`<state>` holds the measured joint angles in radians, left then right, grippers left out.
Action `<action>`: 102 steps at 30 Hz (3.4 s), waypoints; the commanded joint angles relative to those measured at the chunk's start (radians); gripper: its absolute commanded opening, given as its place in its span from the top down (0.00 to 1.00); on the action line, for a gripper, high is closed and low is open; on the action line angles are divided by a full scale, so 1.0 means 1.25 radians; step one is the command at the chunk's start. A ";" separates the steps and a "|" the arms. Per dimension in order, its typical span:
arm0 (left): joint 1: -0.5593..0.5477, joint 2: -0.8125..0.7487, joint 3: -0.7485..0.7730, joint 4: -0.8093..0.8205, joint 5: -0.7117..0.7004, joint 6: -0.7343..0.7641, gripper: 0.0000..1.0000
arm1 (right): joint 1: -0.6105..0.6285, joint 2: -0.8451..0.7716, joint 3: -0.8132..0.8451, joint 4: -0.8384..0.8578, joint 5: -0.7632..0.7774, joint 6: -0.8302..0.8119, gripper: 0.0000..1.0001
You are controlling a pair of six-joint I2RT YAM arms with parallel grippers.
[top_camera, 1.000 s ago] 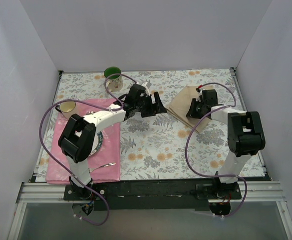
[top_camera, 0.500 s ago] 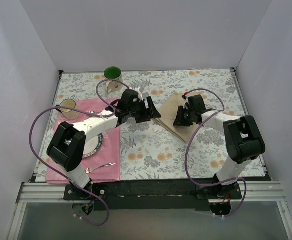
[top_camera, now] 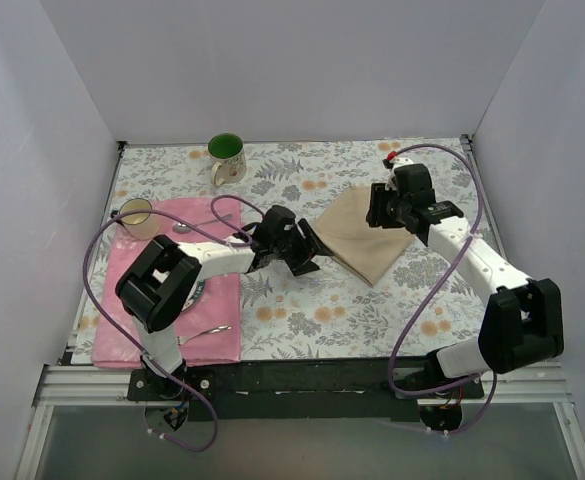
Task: Fold the napkin, place the utensils inside, and roll it up
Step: Roll the napkin with the utensil
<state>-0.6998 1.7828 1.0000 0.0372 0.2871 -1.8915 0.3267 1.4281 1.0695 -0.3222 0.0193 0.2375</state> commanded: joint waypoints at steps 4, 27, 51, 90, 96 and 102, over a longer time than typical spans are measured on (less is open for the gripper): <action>-0.037 0.054 0.010 0.098 -0.081 -0.159 0.48 | 0.001 -0.084 -0.069 -0.033 0.047 -0.076 0.47; -0.072 0.169 0.038 0.141 -0.219 -0.288 0.55 | 0.026 -0.131 -0.178 0.023 0.023 -0.111 0.47; -0.073 0.196 0.030 0.227 -0.203 -0.265 0.77 | 0.185 -0.145 -0.247 0.126 0.122 -0.278 0.26; -0.043 0.146 0.010 0.299 -0.073 -0.272 1.00 | 0.320 0.064 -0.313 0.346 0.236 -0.492 0.42; -0.040 0.151 0.003 0.309 -0.063 -0.281 1.00 | 0.322 0.102 -0.323 0.388 0.270 -0.488 0.47; -0.039 0.147 0.004 0.311 -0.062 -0.281 1.00 | 0.322 0.147 -0.318 0.398 0.289 -0.491 0.51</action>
<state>-0.7536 2.0201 1.0088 0.4057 0.1913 -2.0087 0.7223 1.5616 0.6777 0.1612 0.3462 -0.3737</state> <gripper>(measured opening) 0.021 0.505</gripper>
